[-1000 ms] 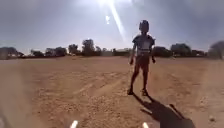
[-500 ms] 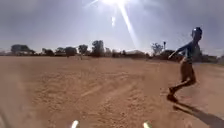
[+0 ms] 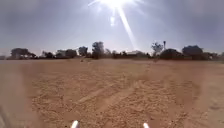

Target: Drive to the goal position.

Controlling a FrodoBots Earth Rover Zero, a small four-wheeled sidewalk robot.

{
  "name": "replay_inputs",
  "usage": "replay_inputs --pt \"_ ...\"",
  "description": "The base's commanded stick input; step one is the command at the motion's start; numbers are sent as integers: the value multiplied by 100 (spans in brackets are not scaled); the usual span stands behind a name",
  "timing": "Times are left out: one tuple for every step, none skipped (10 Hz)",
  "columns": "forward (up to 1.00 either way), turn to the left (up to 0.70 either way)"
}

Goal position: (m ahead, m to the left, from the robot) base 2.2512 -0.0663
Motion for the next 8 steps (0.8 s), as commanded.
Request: replay_inputs --pt "100 0" --pt "100 0" --pt "100 0" --pt "100 0" --pt "100 0" --pt "100 0" --pt "100 0" --pt "100 0"
